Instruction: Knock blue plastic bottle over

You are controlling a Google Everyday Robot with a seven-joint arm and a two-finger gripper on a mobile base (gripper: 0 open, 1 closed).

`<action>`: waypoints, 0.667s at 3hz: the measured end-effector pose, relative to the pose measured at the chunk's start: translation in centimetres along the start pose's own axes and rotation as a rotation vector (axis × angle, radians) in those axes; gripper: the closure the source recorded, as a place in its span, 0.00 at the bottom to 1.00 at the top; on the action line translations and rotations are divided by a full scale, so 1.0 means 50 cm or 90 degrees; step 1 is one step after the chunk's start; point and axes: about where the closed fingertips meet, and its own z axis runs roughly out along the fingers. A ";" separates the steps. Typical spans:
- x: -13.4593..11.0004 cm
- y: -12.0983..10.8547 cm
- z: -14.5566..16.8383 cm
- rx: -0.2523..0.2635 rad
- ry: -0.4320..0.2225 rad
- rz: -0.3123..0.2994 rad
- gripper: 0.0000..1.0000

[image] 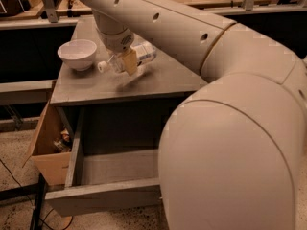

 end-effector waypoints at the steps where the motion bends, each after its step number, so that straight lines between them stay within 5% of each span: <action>1: 0.016 0.009 -0.002 -0.023 -0.046 0.021 0.00; 2: 0.040 0.004 -0.021 -0.014 -0.109 0.070 0.00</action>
Offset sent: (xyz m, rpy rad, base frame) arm 0.0141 -0.0279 0.0426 0.2660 0.2113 -0.1237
